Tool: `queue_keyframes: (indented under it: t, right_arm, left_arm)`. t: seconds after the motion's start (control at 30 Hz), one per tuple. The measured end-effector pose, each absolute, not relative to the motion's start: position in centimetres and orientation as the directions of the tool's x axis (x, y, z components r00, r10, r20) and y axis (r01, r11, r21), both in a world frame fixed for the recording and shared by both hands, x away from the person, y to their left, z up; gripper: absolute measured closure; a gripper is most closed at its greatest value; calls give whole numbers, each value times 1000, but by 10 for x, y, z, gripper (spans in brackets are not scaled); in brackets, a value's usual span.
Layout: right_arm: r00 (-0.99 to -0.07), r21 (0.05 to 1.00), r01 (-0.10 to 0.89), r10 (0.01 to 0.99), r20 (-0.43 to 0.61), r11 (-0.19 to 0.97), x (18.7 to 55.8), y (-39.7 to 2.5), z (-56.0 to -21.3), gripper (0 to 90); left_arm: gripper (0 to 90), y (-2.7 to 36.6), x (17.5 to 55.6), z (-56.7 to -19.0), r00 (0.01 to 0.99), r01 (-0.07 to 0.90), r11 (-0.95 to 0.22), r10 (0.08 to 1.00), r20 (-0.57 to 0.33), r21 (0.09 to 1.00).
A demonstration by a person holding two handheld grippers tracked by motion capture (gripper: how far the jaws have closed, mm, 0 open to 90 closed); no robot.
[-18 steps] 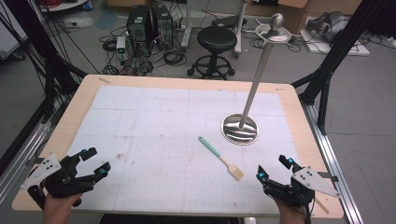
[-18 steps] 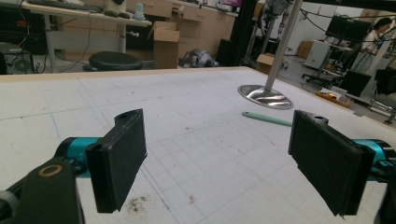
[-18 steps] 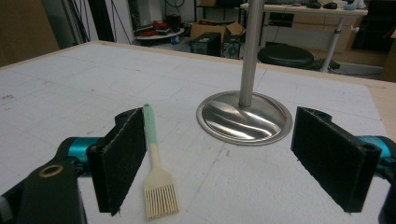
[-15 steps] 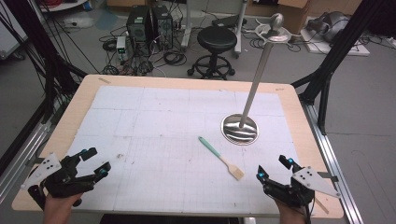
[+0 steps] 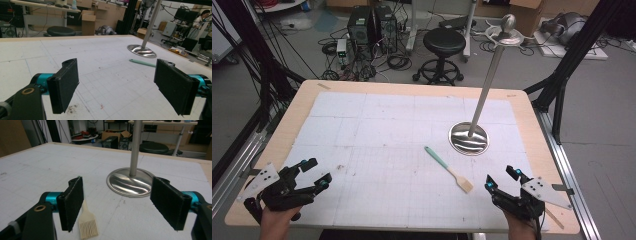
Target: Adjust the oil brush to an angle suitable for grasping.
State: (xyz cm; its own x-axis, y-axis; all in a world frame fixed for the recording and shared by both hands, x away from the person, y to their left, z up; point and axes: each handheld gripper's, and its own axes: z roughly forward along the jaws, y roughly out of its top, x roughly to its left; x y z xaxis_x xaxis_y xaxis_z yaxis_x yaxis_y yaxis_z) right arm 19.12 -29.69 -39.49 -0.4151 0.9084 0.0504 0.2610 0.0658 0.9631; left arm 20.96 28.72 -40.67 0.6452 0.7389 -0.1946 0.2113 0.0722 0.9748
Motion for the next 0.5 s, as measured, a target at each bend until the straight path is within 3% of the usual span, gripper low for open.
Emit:
queue_keyframes:
  t: [0.23,0.37,0.4,0.47,0.5]
  right_arm:
    - [-439,949,302,897,57,87,209,-284,-400,427]
    - [-468,921,365,882,55,137,234,-271,-408,735]
    - [-468,921,365,882,55,137,234,-271,-408,735]
    - [-475,901,405,878,60,158,251,-262,-414,895]
    - [-475,901,405,878,60,158,251,-262,-414,895]
  left_arm:
    - [205,285,209,-407,652,214,57,736,-186,975]
    - [207,286,211,-408,650,221,56,736,-189,974]
    - [207,285,211,-408,650,222,57,736,-191,973]
    - [208,285,210,-408,651,223,51,736,-188,974]
    - [209,285,210,-408,651,223,51,736,-188,974]
